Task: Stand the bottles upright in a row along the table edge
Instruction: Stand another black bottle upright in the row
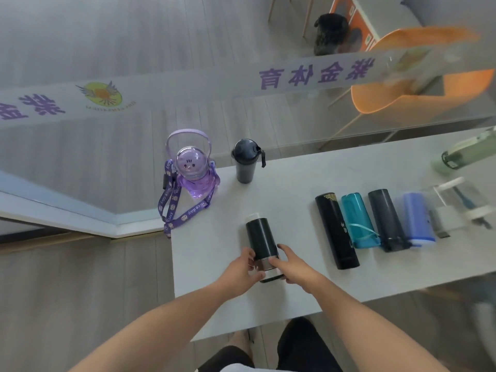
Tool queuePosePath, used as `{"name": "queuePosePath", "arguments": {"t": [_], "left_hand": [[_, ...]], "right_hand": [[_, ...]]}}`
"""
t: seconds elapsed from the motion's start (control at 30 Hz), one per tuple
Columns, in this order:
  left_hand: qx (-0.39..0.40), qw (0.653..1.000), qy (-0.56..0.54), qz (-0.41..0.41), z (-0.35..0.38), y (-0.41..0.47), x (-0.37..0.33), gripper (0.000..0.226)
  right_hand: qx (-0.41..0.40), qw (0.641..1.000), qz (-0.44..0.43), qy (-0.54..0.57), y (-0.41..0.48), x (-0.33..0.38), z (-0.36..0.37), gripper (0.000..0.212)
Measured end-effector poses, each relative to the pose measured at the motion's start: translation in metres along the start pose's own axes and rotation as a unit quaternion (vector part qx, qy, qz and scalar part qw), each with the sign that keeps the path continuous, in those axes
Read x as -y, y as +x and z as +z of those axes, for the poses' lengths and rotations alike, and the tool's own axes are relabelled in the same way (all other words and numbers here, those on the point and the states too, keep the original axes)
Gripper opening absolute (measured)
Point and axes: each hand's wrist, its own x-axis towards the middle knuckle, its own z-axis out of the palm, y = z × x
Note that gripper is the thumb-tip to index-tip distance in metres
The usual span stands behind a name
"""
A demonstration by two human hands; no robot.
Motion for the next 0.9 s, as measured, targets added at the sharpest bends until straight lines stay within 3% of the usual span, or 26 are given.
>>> {"name": "queuePosePath", "arguments": {"t": [0.3, 0.53, 0.73, 0.9], "left_hand": [[-0.084, 0.990, -0.107, 0.040, -0.027, 0.039, -0.115, 0.056], [-0.182, 0.978, -0.105, 0.005, -0.047, 0.102, -0.201, 0.056], [-0.289, 0.955, -0.067, -0.005, -0.071, 0.135, -0.258, 0.040], [-0.277, 0.959, -0.052, -0.035, -0.091, 0.150, -0.268, 0.034]], "right_hand": [[-0.007, 0.995, -0.089, 0.047, 0.007, 0.063, -0.110, 0.059], [-0.003, 0.981, -0.195, -0.018, 0.035, 0.113, -0.207, 0.039], [0.030, 0.976, -0.214, 0.008, 0.072, 0.151, -0.255, 0.029], [0.039, 0.980, -0.194, 0.025, 0.090, 0.169, -0.266, 0.029]]}}
